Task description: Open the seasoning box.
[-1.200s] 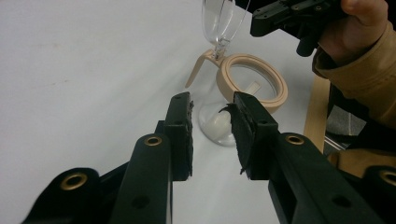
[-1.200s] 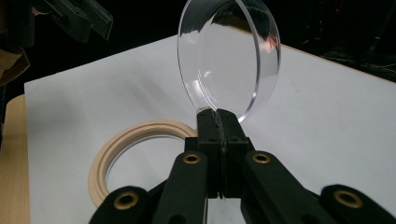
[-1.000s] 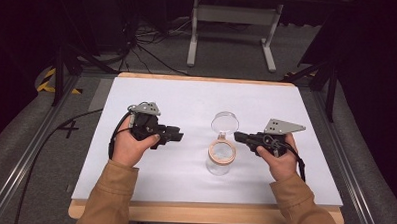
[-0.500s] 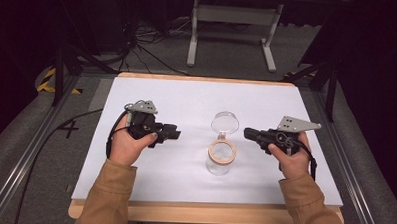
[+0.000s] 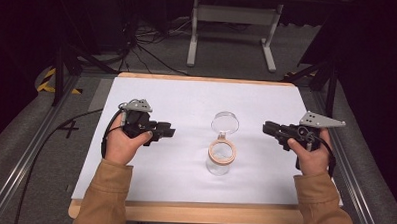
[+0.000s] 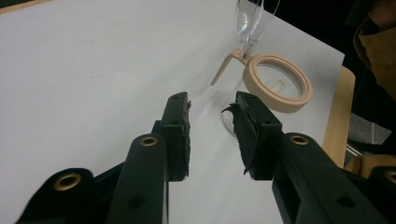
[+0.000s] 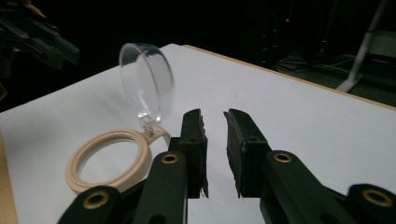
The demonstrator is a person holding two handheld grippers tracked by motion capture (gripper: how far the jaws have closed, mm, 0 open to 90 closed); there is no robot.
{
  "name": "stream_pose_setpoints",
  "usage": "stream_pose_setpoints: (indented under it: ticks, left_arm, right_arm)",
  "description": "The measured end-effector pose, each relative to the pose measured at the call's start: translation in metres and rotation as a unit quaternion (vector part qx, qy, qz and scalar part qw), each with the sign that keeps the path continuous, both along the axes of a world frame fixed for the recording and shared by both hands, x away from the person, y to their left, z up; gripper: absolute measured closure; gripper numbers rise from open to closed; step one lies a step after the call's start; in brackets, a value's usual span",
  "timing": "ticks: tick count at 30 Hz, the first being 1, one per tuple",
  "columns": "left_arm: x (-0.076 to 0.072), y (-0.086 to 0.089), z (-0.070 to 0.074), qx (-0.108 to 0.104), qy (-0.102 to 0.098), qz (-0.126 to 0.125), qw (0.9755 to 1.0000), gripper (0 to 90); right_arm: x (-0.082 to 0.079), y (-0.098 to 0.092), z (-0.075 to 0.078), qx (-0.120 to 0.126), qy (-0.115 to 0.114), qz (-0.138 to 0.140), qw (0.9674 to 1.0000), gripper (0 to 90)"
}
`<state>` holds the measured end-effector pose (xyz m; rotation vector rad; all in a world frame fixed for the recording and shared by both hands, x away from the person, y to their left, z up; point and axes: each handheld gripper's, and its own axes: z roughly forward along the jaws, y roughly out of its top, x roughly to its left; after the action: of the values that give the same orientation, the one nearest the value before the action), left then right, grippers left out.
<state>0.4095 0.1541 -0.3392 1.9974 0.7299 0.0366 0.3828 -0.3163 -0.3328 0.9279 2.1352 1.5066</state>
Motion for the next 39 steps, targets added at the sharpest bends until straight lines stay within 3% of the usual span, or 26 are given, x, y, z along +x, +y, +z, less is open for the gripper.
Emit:
stream_pose_setpoints:
  ticks: [7,16,20,22,29,39]
  left_arm:
    - [0.005,0.004,-0.004,0.003,-0.005,0.017,0.9998,61.3]
    - [0.012,0.012,-0.014,0.010,0.009,0.031,0.9994,61.3]
    - [0.017,0.016,-0.021,0.012,0.019,0.039,0.9990,61.0]
    - [0.019,0.018,-0.025,0.014,0.024,0.045,0.9986,61.0]
    - [0.024,0.022,-0.033,0.021,0.031,0.057,0.9977,60.5]
    - [0.028,0.023,-0.042,0.034,0.043,0.061,0.9966,59.6]
  right_arm:
    - [0.005,-0.021,-0.002,-0.004,0.020,-0.025,0.9995,70.3]
    - [0.016,-0.045,-0.016,-0.029,0.067,-0.048,0.9962,61.2]
    - [0.022,-0.051,-0.025,-0.036,0.076,-0.055,0.9949,55.5]
    - [0.026,-0.054,-0.031,-0.055,0.083,-0.066,0.9929,53.0]
    - [0.036,-0.064,-0.050,-0.088,0.108,-0.093,0.9859,45.9]
    - [0.046,-0.068,-0.077,-0.119,0.145,-0.090,0.9781,41.4]
